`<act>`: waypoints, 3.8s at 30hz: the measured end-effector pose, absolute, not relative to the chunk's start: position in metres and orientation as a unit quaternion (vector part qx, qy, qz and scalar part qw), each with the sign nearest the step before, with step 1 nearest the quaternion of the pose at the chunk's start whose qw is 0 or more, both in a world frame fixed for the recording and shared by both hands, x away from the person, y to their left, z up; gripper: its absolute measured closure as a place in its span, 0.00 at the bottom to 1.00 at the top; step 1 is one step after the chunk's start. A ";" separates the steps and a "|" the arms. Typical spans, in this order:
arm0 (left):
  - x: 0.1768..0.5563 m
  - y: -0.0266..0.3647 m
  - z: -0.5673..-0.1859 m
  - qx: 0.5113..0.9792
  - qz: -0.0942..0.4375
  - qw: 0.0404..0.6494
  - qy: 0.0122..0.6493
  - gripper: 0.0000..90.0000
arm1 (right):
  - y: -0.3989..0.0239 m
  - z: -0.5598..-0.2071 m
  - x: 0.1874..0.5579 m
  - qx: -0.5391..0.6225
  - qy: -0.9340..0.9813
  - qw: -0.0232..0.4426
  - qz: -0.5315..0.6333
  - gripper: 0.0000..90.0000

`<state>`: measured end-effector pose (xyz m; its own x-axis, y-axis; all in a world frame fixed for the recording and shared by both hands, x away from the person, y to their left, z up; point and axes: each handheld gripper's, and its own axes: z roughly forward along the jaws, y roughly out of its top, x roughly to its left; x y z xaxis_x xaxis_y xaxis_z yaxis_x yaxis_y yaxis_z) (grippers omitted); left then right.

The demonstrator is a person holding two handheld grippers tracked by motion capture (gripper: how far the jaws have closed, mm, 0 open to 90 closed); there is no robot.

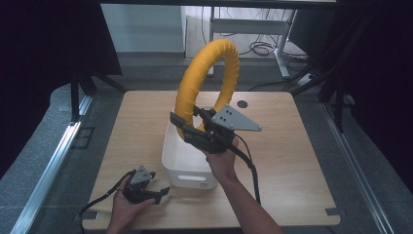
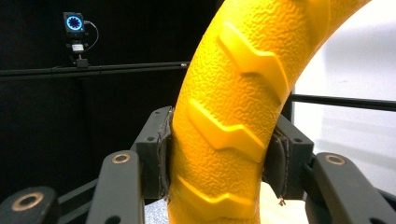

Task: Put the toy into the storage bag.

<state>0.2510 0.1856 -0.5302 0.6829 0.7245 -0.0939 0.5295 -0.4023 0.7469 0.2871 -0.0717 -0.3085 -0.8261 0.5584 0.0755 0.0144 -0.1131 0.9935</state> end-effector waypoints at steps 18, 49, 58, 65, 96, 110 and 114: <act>0.251 0.186 -0.530 0.828 0.125 0.394 0.379 0.22 | -0.052 -0.326 0.276 0.227 0.644 0.170 0.710 0.54; 0.251 0.185 -0.531 0.829 0.124 0.392 0.380 0.22 | -0.029 -0.381 0.268 0.268 0.646 0.163 0.695 0.54; 0.252 0.184 -0.532 0.831 0.124 0.389 0.379 0.22 | -0.031 -0.392 0.270 0.281 0.648 0.164 0.688 0.54; 0.252 0.184 -0.533 0.831 0.124 0.389 0.379 0.22 | -0.033 -0.402 0.273 0.297 0.652 0.153 0.680 0.54; 0.252 0.183 -0.534 0.832 0.120 0.387 0.378 0.21 | -0.047 -0.413 0.271 0.316 0.672 0.145 0.654 0.45; 0.255 0.184 -0.534 0.831 0.123 0.384 0.383 0.21 | -0.079 -0.402 0.270 0.309 0.686 0.118 0.648 0.24; 0.253 0.183 -0.534 0.833 0.123 0.380 0.383 0.21 | -0.097 -0.404 0.268 0.302 0.693 0.121 0.644 0.25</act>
